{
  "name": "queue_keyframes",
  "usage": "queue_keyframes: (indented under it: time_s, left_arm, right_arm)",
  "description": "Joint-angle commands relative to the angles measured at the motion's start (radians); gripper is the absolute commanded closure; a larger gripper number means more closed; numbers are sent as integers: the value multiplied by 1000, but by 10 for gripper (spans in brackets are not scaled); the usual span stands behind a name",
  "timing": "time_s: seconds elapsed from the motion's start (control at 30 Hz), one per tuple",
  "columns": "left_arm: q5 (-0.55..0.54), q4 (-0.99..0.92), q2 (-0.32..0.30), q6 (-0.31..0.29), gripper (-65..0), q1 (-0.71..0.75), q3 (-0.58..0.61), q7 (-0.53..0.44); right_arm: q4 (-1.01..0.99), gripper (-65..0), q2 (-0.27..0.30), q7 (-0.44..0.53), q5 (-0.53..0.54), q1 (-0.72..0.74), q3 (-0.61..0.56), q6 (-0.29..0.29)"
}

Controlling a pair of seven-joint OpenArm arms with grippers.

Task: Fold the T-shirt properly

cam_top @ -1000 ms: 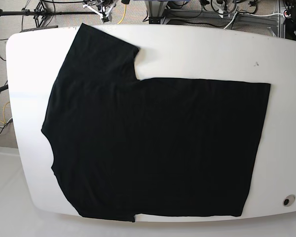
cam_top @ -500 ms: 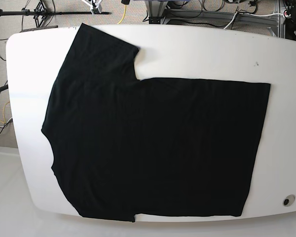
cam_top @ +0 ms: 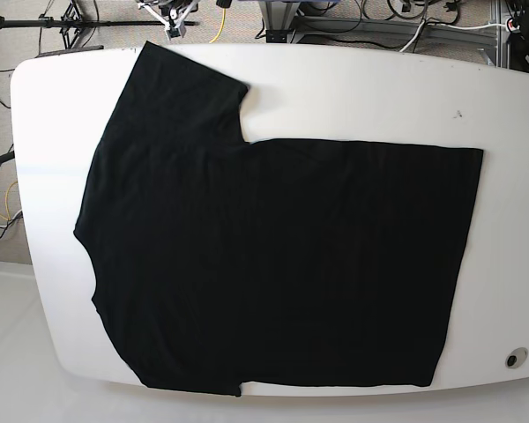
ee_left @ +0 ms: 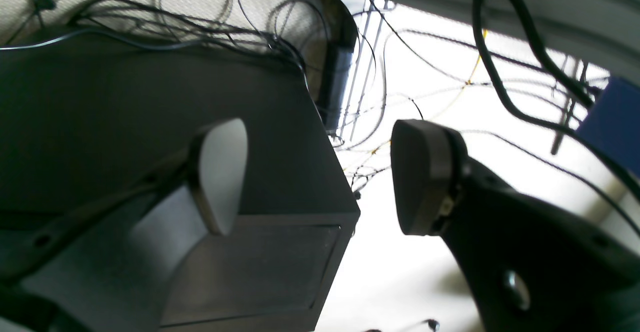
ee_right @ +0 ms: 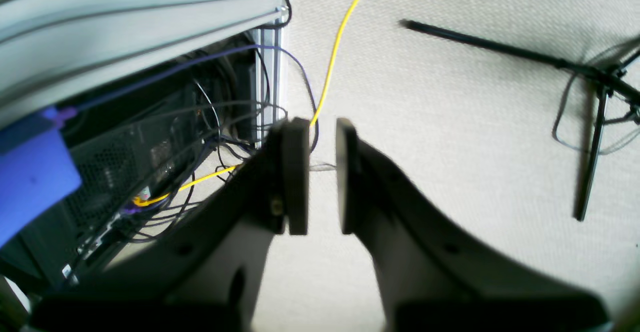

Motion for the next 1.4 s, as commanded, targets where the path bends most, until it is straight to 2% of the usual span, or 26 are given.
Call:
queue_keyframes:
  time_s: [0.0, 0.17, 0.43, 0.5, 0.7, 1.1, 1.17, 1.37]
  left_arm:
    - [6, 27, -2, -21, -408, 24, 1, 7]
    - [3, 85, -1, -49, -407, 47, 0, 0]
    - [-41, 239, -9, -84, -396, 155, 58, -40]
    - [-86, 309, -19, -91, -406, 197, 59, -52]
    - [-156, 350, -27, -159, -412, 227, 61, -42]
    - [-267, 455, -21, -160, -419, 282, 81, -47]
    - [-322, 558, -27, -160, -429, 354, 97, -60]
    - [-381, 730, -28, -160, -433, 446, 146, -71]
  right_arm:
    - [3, -87, 3, -3, 4, -14, 9, 5]
    - [5, -74, 3, -5, 20, -19, 18, 17]
    - [82, -52, 4, 0, 105, -65, 4, 123]
    - [137, -54, 3, -10, 136, -92, 2, 176]
    - [179, -57, 3, -4, 141, -121, -1, 181]
    - [334, -64, -5, -8, 181, -193, 6, 194]
    - [430, -62, -9, -25, 181, -261, -3, 197]
    - [586, -65, -14, -43, 247, -358, -33, 198]
